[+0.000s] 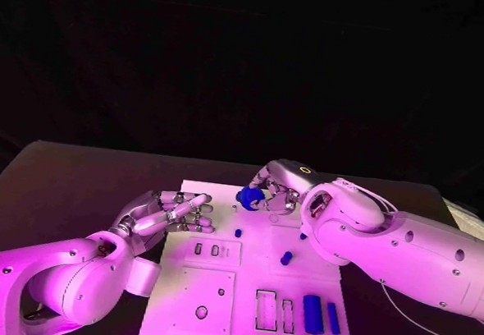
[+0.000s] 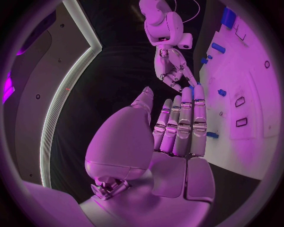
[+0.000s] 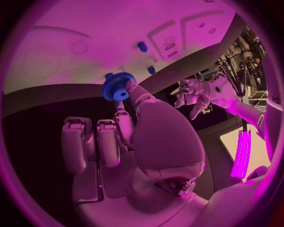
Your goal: Assemble the parts on the task board
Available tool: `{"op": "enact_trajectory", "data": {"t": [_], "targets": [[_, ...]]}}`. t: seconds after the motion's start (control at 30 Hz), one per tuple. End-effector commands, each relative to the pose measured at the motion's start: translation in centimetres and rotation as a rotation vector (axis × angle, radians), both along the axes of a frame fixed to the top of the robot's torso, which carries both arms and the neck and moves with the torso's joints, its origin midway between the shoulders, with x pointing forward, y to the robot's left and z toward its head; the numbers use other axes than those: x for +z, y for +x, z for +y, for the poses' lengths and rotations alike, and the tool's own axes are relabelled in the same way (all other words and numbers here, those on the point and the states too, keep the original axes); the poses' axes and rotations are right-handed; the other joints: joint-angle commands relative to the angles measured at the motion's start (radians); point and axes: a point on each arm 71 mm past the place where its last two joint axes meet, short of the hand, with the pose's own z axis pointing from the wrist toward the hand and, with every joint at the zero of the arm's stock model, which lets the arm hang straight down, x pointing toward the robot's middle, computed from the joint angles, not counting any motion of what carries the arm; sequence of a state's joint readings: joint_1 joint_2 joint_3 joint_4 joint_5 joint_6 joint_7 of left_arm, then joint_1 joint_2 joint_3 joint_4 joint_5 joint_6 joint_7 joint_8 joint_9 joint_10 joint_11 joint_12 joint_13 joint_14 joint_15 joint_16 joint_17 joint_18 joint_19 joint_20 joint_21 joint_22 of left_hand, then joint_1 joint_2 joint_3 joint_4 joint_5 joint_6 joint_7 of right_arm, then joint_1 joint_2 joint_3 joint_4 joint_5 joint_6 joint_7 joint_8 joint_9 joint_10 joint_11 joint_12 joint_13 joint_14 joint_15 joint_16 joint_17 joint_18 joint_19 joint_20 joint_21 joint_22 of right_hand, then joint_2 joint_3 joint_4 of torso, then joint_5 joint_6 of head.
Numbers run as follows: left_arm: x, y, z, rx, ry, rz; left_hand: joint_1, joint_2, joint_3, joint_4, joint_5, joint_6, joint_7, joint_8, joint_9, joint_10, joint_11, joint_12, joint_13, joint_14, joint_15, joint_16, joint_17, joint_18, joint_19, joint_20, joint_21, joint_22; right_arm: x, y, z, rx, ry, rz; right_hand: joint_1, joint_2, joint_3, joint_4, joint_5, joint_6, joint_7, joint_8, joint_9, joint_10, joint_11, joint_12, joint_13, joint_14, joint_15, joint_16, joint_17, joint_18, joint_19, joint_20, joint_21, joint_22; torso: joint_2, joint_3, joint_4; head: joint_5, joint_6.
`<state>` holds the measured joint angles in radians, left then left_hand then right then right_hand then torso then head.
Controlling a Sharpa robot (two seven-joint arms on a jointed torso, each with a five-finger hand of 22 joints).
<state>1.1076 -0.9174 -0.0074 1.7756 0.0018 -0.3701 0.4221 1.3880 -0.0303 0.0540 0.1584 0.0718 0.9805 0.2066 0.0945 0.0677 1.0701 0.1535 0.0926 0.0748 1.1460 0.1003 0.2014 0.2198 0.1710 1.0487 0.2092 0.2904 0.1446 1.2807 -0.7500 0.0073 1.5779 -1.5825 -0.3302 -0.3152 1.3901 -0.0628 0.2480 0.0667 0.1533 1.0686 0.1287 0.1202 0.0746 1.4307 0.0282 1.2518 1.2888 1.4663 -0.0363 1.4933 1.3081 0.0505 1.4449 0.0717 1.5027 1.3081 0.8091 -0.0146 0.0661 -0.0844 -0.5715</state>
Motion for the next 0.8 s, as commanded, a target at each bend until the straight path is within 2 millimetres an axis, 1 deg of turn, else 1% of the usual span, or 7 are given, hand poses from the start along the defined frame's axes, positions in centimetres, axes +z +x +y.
{"op": "enact_trajectory", "data": {"t": [0.03, 0.13, 0.4, 0.47, 0.53, 0.7, 0.8], "targets": [[0.2, -0.1, -0.3, -0.024, -0.011, -0.008, 0.0, 0.012, -0.001, -0.006, 0.0, 0.001, 0.004, -0.007, -0.001, 0.0, 0.003, -0.004, -0.001, 0.008, 0.002, -0.004, 0.002, 0.01, 0.006, -0.002, -0.004, -0.002, 0.0, 0.0, 0.9, 0.004, -0.017, -0.031, 0.001, 0.012, 0.006, 0.001, 0.005, 0.03, -0.017, 0.003, 0.005, -0.002, -0.002, -0.004, -0.002, 0.072, -0.005, 0.006, 0.09, -0.011, 0.006, 0.0, 0.004, 0.085, 0.0, -0.0003, 0.0006, 0.004, -0.001], [0.2, -0.1, -0.3, -0.024, -0.011, -0.008, 0.0, 0.012, -0.001, -0.006, 0.0, 0.001, 0.004, -0.007, -0.001, 0.0, 0.003, -0.004, -0.001, 0.008, 0.002, -0.004, 0.002, 0.01, 0.006, -0.002, -0.004, -0.002, -0.4, 0.2, 1.9, 0.016, -0.026, -0.02, 0.0, 0.011, 0.006, 0.002, 0.005, 0.03, -0.017, 0.003, 0.005, -0.002, -0.002, -0.005, -0.003, 0.072, -0.005, 0.005, 0.089, -0.011, 0.006, 0.0, 0.004, 0.085, 0.001, 0.0003, 0.0004, 0.006, -0.001], [0.2, -0.1, -0.4, -0.026, -0.012, -0.008, 0.001, 0.013, -0.001, -0.007, 0.0, 0.001, 0.004, -0.007, -0.001, 0.0, 0.003, -0.004, -0.001, 0.008, 0.002, -0.005, 0.002, 0.01, 0.006, -0.002, -0.004, -0.002, -1.8, 0.9, 3.1, 0.025, -0.04, 0.006, -0.005, 0.01, 0.01, 0.003, 0.005, 0.027, -0.016, 0.0, 0.004, -0.006, -0.002, -0.013, -0.008, 0.071, -0.005, 0.003, 0.085, -0.011, 0.006, 0.0, 0.004, 0.086, 0.001, 0.0006, -0.0012, 0.01, -0.004], [0.2, -0.1, -0.4, -0.026, -0.012, -0.008, 0.001, 0.013, -0.001, -0.007, 0.0, 0.001, 0.004, -0.007, -0.001, 0.0, 0.003, -0.004, -0.001, 0.008, 0.002, -0.005, 0.002, 0.01, 0.006, -0.002, -0.004, -0.002, -2.1, 1.0, 3.3, 0.03, -0.048, 0.013, -0.007, 0.009, 0.011, 0.003, 0.005, 0.026, -0.015, -0.001, 0.003, -0.007, -0.002, -0.017, -0.01, 0.071, -0.005, 0.003, 0.084, -0.011, 0.005, 0.0, 0.004, 0.085, 0.001, 0.0009, -0.0006, 0.012, -0.008], [0.2, -0.1, -0.5, -0.027, -0.012, -0.007, 0.001, 0.013, -0.001, -0.007, 0.0, 0.001, 0.004, -0.007, -0.001, 0.0, 0.003, -0.004, -0.001, 0.008, 0.002, -0.005, 0.002, 0.01, 0.006, -0.002, -0.004, -0.002, -2.3, 1.1, 3.4, 0.032, -0.058, 0.02, -0.008, 0.008, 0.011, 0.003, 0.005, 0.025, -0.015, -0.002, 0.003, -0.009, -0.001, -0.019, -0.012, 0.071, -0.004, 0.003, 0.084, -0.011, 0.005, 0.0, 0.004, 0.084, 0.001, 0.0007, 0.0003, 0.013, -0.009], [0.2, -0.1, -0.5, -0.027, -0.012, -0.007, 0.001, 0.013, -0.001, -0.007, 0.0, 0.001, 0.004, -0.007, -0.001, 0.0, 0.003, -0.004, -0.001, 0.008, 0.002, -0.005, 0.002, 0.01, 0.006, -0.002, -0.004, -0.002, -2.7, 1.3, 3.4, 0.031, -0.087, 0.037, -0.011, 0.005, 0.013, 0.002, 0.004, 0.023, -0.014, -0.004, 0.002, -0.011, -0.001, -0.023, -0.015, 0.071, -0.004, 0.002, 0.083, -0.011, 0.005, 0.001, 0.004, 0.085, 0.0, 0.0013, -0.0028, 0.017, -0.014], [0.2, -0.1, -0.5, -0.027, -0.012, -0.007, 0.001, 0.013, -0.001, -0.007, 0.0, 0.001, 0.004, -0.007, -0.001, 0.0, 0.003, -0.004, -0.001, 0.008, 0.002, -0.005, 0.002, 0.01, 0.006, -0.002, -0.004, -0.002, -2.9, 1.3, 3.3, 0.03, -0.099, 0.044, -0.014, 0.002, 0.014, 0.002, 0.001, 0.022, -0.013, -0.005, 0.002, -0.015, 0.0, -0.031, -0.02, 0.07, -0.003, 0.002, 0.082, -0.01, 0.004, 0.001, 0.003, 0.083, 0.001, 0.0019, -0.0036, 0.017, -0.014]]}}
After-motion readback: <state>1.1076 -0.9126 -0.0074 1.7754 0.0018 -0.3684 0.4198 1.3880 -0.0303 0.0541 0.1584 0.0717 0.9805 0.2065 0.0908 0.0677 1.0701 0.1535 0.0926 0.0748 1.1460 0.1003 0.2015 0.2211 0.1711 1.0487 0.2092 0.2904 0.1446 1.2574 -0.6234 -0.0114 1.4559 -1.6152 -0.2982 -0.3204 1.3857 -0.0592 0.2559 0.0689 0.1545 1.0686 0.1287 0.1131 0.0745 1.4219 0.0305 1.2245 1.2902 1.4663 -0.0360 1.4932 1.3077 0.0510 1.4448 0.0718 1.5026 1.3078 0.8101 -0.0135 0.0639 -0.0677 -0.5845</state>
